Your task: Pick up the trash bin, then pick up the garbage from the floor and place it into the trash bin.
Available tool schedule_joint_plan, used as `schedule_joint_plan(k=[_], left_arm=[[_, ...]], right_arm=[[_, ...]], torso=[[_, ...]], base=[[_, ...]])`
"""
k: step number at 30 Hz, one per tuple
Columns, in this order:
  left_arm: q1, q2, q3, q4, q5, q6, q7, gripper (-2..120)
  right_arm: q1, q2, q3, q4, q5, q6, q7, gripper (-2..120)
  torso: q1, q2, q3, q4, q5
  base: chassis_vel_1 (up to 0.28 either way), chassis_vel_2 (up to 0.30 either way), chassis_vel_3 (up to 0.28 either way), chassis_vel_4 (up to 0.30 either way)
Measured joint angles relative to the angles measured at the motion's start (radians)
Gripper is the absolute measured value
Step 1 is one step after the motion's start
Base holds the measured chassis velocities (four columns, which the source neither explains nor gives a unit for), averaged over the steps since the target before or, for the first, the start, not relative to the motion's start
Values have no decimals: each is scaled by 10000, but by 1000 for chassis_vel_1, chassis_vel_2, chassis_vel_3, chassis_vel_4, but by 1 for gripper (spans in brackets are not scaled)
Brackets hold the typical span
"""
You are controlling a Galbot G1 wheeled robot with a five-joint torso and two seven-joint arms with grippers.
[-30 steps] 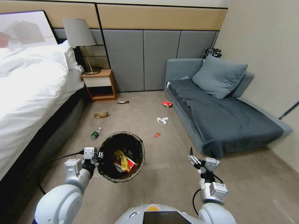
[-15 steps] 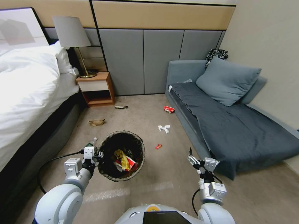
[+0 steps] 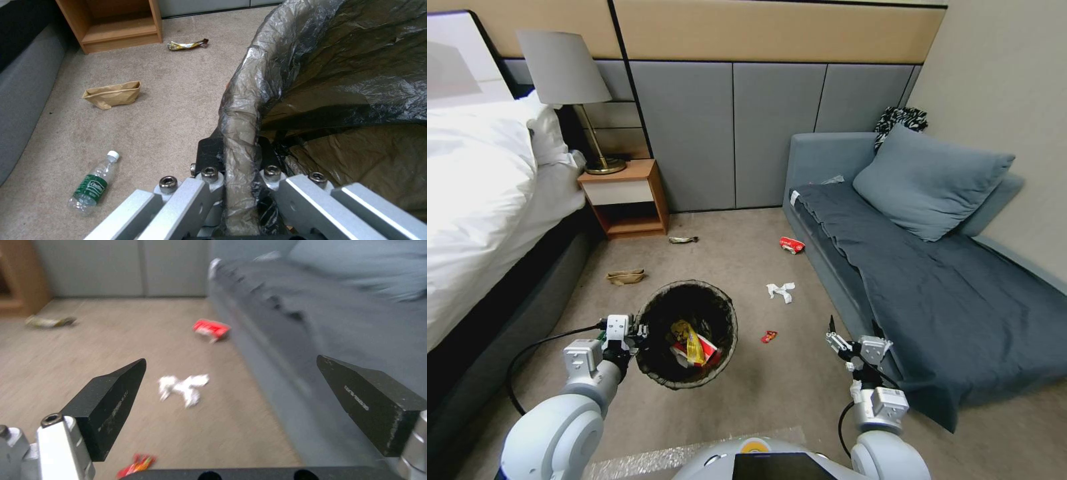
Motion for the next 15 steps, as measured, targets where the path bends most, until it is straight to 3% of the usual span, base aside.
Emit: schedule_joint_plan(k=[5,9,15], left_arm=[[43,101,-26,0,-16,0,-5,1],[118,267,-58,0,-81,0,-8,1],[170,285,-22,0,-80,0,-9,1]], right_arm=[[295,-639,-33,-431,583,-286,-474,100],[785,-1574,-247,-1382,1248,-482,-1224,100],[1258,-2161,-472,-2130,1639,-589,-1497,100]], torso=[[0,0,0,1,0],[0,0,0,1,1],[0,0,0,0,1]], base=[[0,0,0,0],[0,0,0,0],[0,0,0,0]])
